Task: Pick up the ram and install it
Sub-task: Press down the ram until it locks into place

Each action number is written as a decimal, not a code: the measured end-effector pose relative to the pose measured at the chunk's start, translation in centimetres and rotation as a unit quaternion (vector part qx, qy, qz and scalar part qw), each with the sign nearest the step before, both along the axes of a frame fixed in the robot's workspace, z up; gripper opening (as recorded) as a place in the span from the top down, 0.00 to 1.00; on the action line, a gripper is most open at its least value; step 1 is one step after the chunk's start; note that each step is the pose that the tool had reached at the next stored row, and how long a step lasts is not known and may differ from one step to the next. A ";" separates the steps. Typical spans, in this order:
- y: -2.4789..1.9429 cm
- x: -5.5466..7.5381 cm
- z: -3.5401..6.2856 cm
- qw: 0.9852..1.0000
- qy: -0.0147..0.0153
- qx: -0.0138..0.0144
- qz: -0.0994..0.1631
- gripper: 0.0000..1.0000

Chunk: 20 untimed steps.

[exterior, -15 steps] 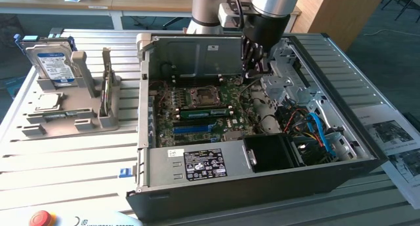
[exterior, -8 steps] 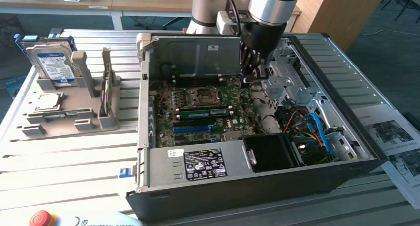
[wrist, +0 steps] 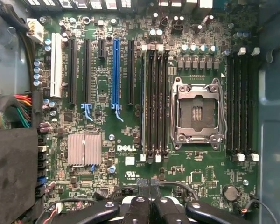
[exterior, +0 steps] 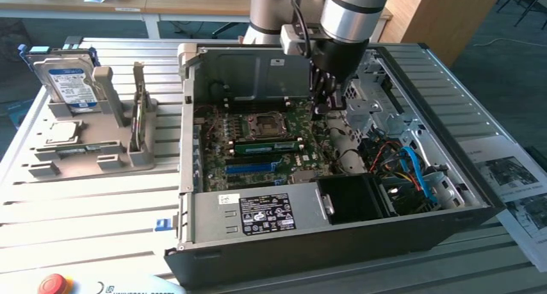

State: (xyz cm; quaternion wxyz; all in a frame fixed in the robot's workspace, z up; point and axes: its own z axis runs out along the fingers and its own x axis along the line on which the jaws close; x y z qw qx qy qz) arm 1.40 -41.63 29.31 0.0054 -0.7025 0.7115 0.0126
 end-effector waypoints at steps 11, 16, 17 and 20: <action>0.00 0.0 -1.48 1.000 0.000 0.000 0.000 0.90; 0.00 0.0 -1.48 1.000 0.000 0.000 0.000 0.90; 0.00 0.0 -1.48 1.000 0.000 0.000 0.000 0.90; 0.00 -0.2 -1.49 1.000 0.000 0.000 0.000 0.90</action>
